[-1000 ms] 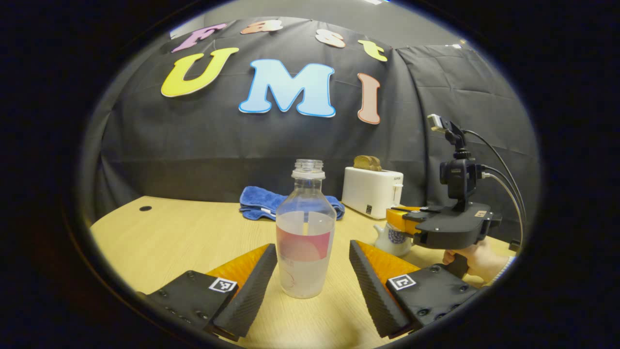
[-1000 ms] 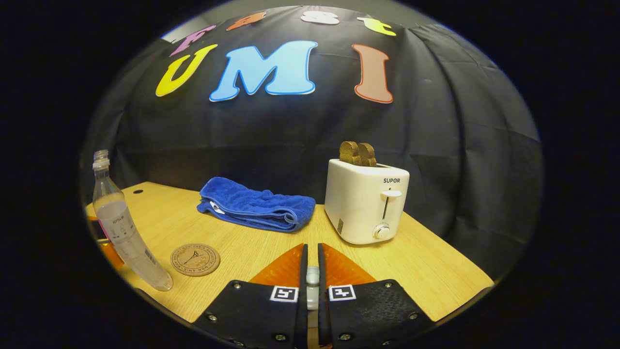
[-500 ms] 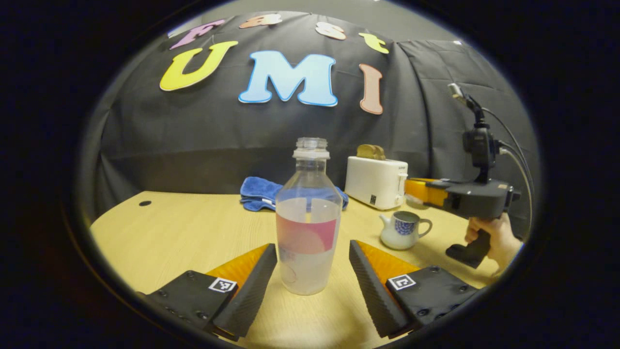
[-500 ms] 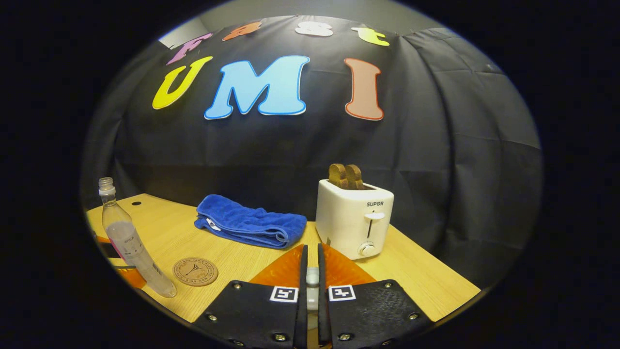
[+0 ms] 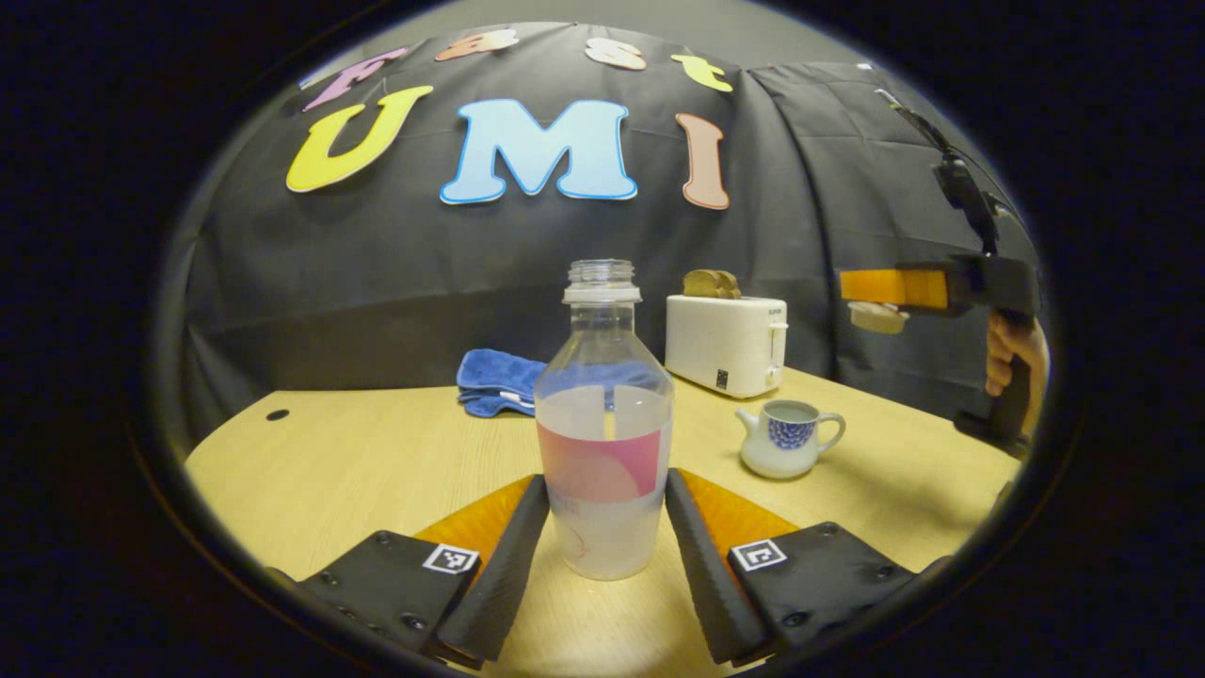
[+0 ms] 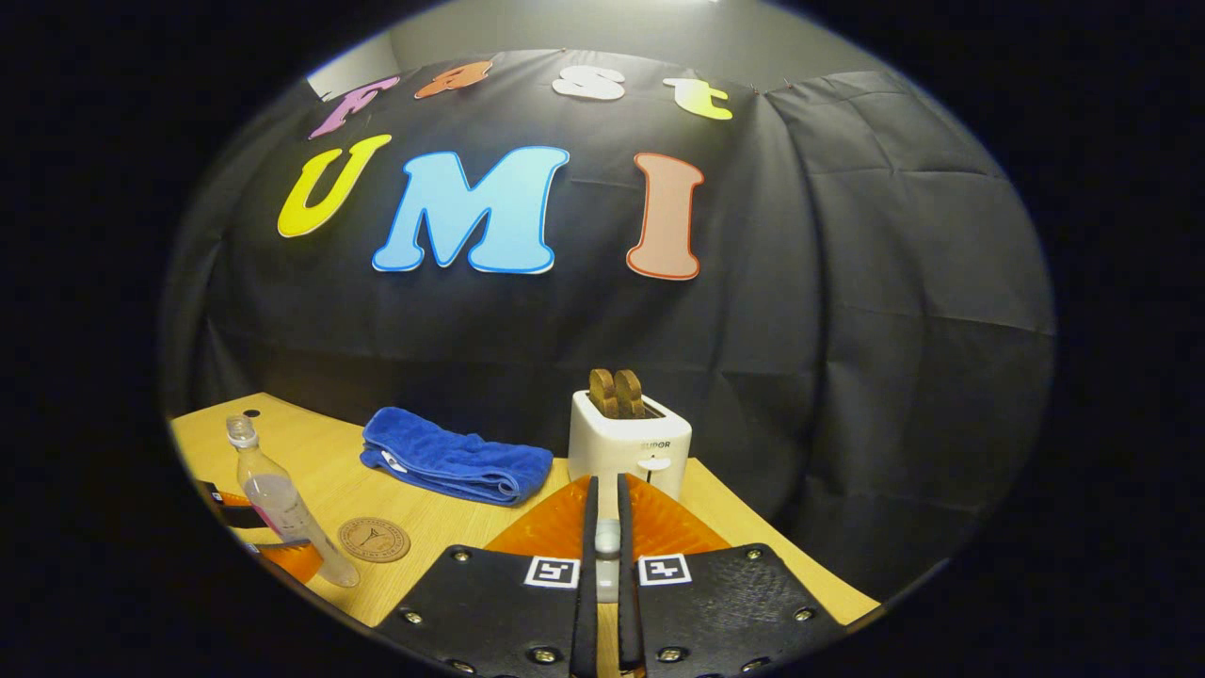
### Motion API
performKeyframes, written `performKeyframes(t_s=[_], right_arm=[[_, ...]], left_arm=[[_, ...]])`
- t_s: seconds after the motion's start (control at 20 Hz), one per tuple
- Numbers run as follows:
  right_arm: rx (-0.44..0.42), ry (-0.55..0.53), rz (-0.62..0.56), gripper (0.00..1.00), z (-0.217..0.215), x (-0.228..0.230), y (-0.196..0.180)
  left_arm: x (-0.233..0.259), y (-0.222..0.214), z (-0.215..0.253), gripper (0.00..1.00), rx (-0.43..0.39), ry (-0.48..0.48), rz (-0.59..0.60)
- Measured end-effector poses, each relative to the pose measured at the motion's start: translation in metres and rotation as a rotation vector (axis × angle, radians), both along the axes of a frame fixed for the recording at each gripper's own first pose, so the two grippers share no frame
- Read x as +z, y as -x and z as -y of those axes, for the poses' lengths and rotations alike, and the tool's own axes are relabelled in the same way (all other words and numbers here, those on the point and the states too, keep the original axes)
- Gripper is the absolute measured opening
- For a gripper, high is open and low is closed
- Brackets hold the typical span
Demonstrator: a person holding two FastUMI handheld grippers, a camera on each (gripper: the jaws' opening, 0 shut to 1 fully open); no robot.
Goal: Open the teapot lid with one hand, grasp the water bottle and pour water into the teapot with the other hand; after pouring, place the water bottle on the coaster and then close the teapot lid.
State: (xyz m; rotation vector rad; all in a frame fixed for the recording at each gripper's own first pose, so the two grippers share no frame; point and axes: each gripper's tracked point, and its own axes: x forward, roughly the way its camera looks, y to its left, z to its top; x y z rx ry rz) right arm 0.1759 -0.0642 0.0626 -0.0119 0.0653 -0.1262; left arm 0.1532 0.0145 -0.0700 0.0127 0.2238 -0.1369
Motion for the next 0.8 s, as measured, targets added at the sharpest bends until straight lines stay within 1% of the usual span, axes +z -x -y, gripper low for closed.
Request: performKeyframes(t_s=[0.1, 0.2, 0.35, 0.4, 0.6, 0.8], right_arm=[[-0.001, 0.032, -0.007, 0.08, 0.003, 0.012, 0.010], [0.013, 0.037, -0.017, 0.08, 0.005, 0.022, 0.018], [0.039, 0.034, -0.033, 0.08, 0.007, 0.033, 0.028], [0.044, 0.038, -0.035, 0.08, 0.009, 0.035, 0.032], [0.068, 0.037, -0.040, 0.08, 0.019, 0.042, 0.044], [0.112, 0.032, -0.053, 0.08, 0.027, 0.034, 0.041]], left_arm=[[0.000, -0.001, 0.001, 0.83, 0.003, 0.000, 0.002], [0.000, -0.003, 0.004, 0.82, -0.004, -0.013, -0.013], [0.003, -0.007, 0.019, 0.80, -0.052, -0.009, -0.052], [0.003, -0.010, 0.025, 0.80, -0.069, -0.025, -0.064], [0.011, -0.025, 0.053, 0.80, -0.148, -0.152, -0.085], [0.018, -0.041, 0.079, 0.80, -0.229, -0.265, -0.111]])
